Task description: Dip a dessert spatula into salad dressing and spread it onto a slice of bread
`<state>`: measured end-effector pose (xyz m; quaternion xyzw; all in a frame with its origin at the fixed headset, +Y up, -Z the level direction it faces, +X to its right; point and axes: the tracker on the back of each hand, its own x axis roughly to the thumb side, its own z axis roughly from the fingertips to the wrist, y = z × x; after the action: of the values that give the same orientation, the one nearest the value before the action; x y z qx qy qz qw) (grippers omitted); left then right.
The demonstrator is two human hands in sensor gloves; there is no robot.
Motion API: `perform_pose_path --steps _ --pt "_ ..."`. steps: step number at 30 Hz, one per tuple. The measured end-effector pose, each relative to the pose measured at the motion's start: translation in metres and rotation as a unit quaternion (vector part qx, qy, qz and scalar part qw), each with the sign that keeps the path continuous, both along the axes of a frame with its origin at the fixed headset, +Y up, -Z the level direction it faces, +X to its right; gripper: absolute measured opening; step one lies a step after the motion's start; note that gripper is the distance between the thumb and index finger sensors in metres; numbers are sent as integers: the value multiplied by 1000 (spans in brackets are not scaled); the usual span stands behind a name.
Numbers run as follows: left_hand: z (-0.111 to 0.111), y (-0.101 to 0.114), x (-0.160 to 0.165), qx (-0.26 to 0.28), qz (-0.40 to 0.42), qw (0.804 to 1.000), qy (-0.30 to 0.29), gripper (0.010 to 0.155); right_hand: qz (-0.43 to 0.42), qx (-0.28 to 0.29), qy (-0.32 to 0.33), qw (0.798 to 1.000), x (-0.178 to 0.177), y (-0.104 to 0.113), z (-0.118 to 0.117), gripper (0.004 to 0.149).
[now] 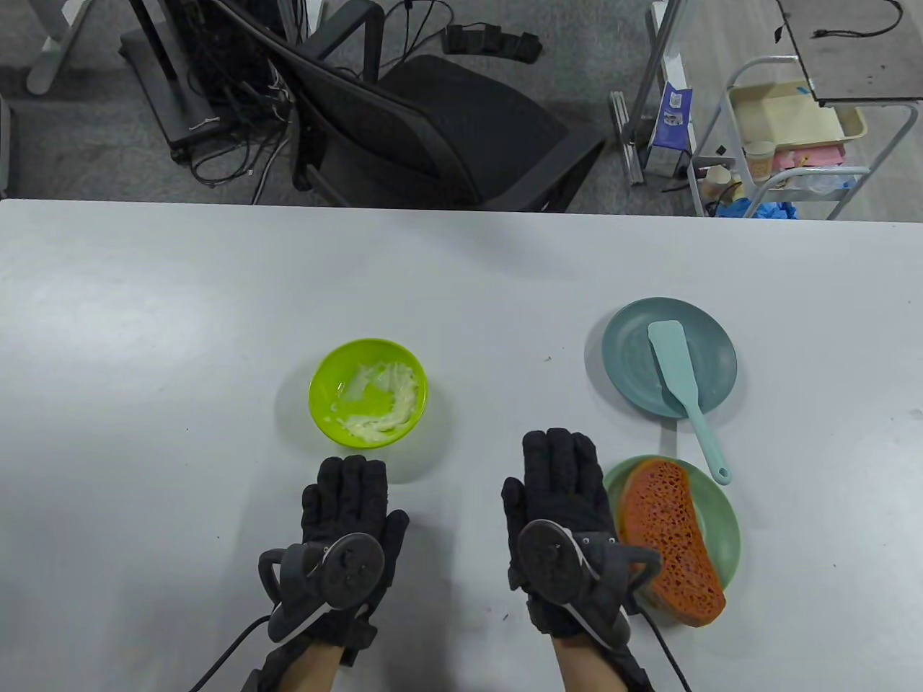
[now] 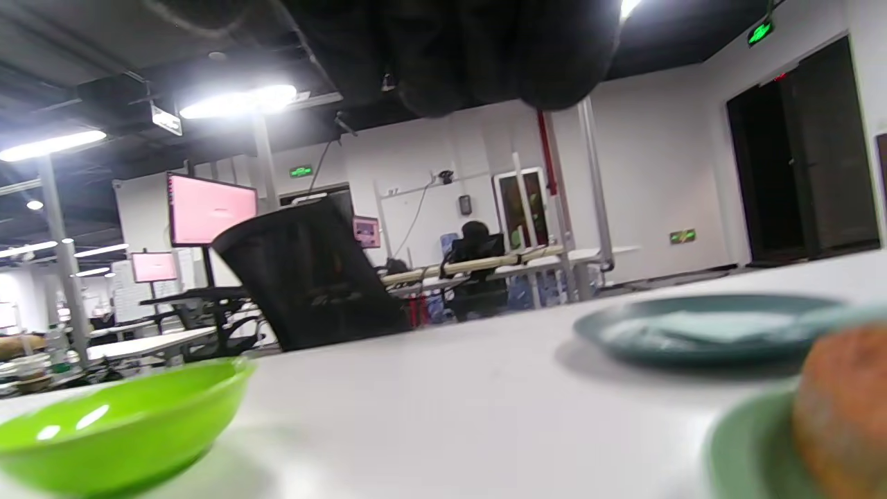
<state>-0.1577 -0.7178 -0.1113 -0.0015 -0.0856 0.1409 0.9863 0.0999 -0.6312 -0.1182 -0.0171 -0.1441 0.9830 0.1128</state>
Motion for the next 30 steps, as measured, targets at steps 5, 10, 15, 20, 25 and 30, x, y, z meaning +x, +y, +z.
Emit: perform_pose_path --steps 5,10,15,20,25,30 --pt "0 0 -2 -1 8 1000 1 69 5 11 -55 998 56 29 -8 61" --pt "0 0 -3 -3 11 1000 2 69 11 8 -139 990 129 27 -8 59" --pt "-1 1 -3 -4 11 1000 0 69 30 -37 -202 978 181 5 -1 59" --pt "-1 1 -2 -13 13 1000 -8 70 31 -82 -246 965 219 -28 4 62" --pt "-2 -1 -2 -19 18 1000 -8 69 20 -144 -225 963 226 -55 2 59" --pt "-3 -3 -6 -25 19 999 -3 70 51 -195 -200 959 223 -79 -2 55"
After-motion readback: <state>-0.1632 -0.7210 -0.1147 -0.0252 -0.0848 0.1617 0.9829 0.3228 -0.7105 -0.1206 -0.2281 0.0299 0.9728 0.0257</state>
